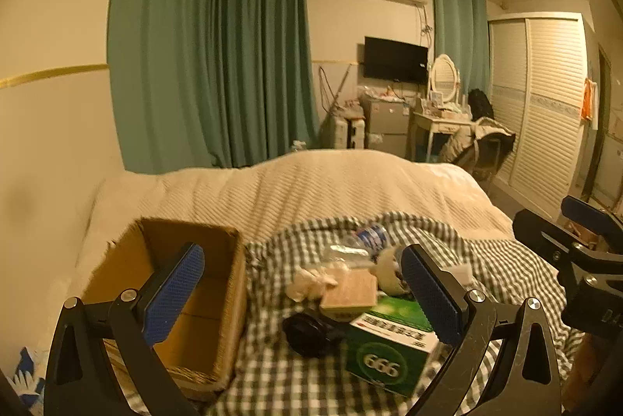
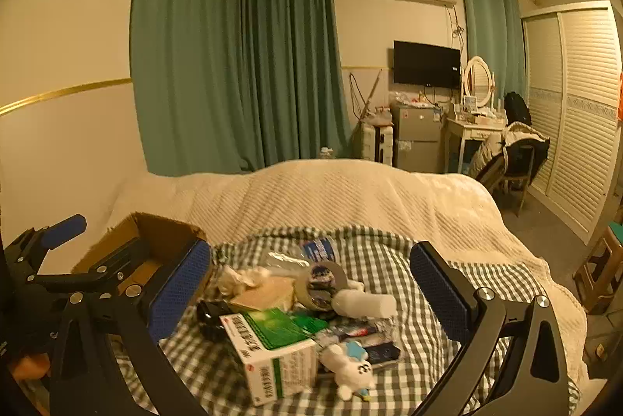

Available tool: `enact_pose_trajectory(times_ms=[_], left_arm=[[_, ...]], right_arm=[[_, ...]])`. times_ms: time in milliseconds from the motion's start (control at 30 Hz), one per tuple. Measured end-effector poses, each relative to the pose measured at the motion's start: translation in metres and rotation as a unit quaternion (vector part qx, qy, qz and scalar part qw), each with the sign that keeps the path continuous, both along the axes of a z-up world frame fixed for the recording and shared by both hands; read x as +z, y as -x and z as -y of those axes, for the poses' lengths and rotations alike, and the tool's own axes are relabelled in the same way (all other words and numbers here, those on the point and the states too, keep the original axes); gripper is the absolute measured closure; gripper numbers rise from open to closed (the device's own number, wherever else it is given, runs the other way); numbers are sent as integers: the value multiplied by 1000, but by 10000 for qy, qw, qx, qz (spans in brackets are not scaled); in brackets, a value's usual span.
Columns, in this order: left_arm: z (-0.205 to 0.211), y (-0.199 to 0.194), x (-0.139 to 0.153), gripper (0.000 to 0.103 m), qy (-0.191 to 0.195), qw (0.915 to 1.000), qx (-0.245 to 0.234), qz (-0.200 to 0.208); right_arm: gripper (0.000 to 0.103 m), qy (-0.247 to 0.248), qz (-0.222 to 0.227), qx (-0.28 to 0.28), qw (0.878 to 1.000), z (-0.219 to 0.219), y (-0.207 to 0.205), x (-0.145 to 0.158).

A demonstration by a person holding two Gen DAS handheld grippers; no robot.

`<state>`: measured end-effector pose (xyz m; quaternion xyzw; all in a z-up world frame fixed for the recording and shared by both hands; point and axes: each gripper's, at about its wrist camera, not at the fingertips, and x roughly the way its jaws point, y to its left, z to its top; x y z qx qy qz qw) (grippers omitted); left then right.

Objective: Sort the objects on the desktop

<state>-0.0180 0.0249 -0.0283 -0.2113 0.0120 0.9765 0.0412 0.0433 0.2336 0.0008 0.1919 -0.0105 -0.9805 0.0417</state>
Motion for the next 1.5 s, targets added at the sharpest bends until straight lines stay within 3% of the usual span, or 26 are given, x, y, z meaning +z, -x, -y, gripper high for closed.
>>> enact_pose_trajectory(times_ms=[367, 700, 833, 967, 1133, 1233, 1333, 1500], left_arm=[[-58, 5, -41, 0, 134, 9975, -336, 603], [-103, 2, -67, 0, 459, 9969, 216, 607], [-100, 14, -75, 0, 346, 9954, 531, 718], [-99, 25, -83, 0, 168, 9928, 691, 964], [-107, 35, -94, 0, 290, 9889, 795, 1221], [-101, 44, -98, 0, 20, 9857, 841, 1461], [-100, 52, -97, 0, -13, 9829, 943, 1584], [-103, 63, -104, 0, -108, 9784, 883, 1868]], right_arm=[[0, 18, 643, -205, 9977, -49, 7, -41], [0, -158, 975, -356, 9945, -80, 2, -65], [0, -333, 1057, -421, 9929, -89, 2, -75], [0, -398, 1142, -314, 9922, -88, 5, -82], [1, -810, 1285, 144, 9883, -68, 8, -95], [5, -805, 1405, 249, 9865, -66, 15, -104], [5, -762, 1517, 374, 9848, -63, 21, -114], [10, -1136, 1736, 545, 9767, -49, 31, -134]])
